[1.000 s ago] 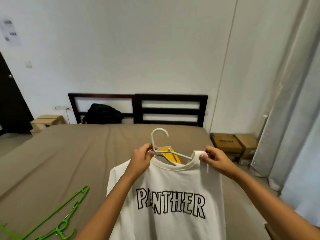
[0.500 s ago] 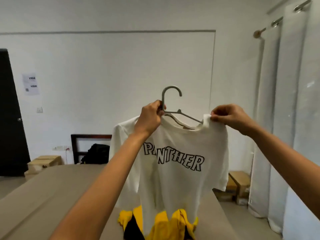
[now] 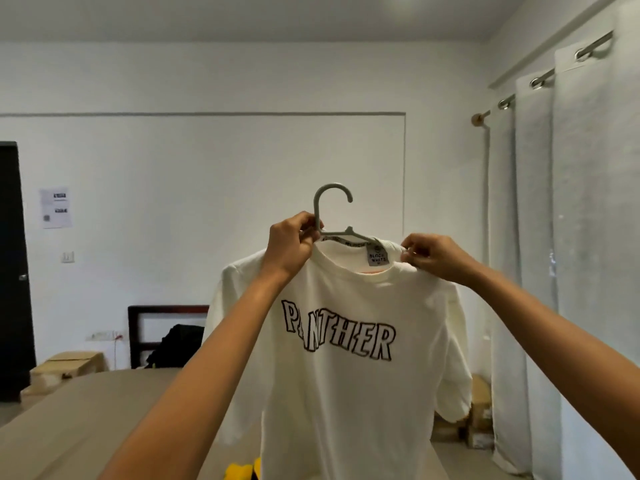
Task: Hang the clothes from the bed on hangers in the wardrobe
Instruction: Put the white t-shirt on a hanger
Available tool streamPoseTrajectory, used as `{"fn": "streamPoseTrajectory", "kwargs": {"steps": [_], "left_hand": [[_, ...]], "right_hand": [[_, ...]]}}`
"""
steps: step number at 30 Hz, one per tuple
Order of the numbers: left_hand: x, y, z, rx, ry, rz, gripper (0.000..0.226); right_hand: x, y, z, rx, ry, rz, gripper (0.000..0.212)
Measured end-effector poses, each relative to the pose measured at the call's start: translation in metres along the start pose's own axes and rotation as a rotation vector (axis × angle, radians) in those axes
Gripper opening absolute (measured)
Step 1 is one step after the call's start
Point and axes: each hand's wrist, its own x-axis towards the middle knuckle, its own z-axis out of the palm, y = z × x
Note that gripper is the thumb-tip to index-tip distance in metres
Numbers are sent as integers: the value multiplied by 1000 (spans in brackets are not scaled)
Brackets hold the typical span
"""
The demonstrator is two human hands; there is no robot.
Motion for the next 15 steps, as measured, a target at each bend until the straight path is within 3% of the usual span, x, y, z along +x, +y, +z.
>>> {"fn": "streamPoseTrajectory", "kwargs": {"steps": [6,8,10,12,15], "left_hand": [[-2,4,-9,-20,-34,70,14],[-3,6,-12,-56,-82,67,13],[-4,9,-16,-106,-135,58,12],[-4,11,-18,-130,-164,60,11],[-3,10,-16,-106,-124,58,15]], "right_hand": [[-7,3,-20,478,-258,232,30],[0,2,-25,504,-251,306,26],[8,-3,-25,592,-129,411,21],[13,-8,-24,530,-81,444,17],[12,-14,-24,142,-247,347,14]]}}
